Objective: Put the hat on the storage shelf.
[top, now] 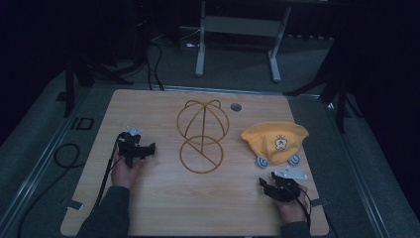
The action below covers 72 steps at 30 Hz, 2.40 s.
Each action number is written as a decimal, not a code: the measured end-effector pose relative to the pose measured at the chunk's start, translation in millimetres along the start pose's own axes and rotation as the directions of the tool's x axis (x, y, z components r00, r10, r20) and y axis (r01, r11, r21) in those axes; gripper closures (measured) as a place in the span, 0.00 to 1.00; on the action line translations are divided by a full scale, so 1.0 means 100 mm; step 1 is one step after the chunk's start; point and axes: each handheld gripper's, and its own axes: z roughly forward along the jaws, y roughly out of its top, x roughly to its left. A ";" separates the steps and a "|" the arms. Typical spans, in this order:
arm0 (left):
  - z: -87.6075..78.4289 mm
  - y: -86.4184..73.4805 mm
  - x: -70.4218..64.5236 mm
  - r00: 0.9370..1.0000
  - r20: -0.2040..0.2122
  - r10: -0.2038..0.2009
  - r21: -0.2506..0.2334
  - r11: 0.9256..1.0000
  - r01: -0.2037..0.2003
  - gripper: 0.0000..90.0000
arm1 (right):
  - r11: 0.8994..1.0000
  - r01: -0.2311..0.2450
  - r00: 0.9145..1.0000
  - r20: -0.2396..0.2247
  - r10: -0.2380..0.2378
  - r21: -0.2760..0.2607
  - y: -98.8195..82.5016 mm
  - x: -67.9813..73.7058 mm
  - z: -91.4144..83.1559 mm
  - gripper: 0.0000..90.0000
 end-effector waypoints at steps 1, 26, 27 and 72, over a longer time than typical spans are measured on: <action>0.00 0.00 0.00 1.000 0.000 0.000 0.000 1.000 0.000 0.16 | 1.000 0.000 1.000 0.000 0.000 0.000 0.00 0.00 0.00 0.46; -0.01 -0.01 0.00 1.000 -0.001 0.002 -0.003 1.000 -0.002 0.16 | 0.985 0.168 0.983 0.067 -0.170 0.040 0.27 0.18 0.08 0.81; -0.01 -0.01 0.00 1.000 -0.001 0.002 -0.003 1.000 -0.002 0.16 | 0.984 0.173 0.981 0.078 -0.175 0.030 0.32 0.17 0.08 0.79; -0.01 -0.01 0.00 1.000 0.000 -0.001 -0.002 1.000 0.001 0.16 | 0.913 0.400 0.914 -0.116 -0.390 0.081 0.90 0.01 -0.05 0.92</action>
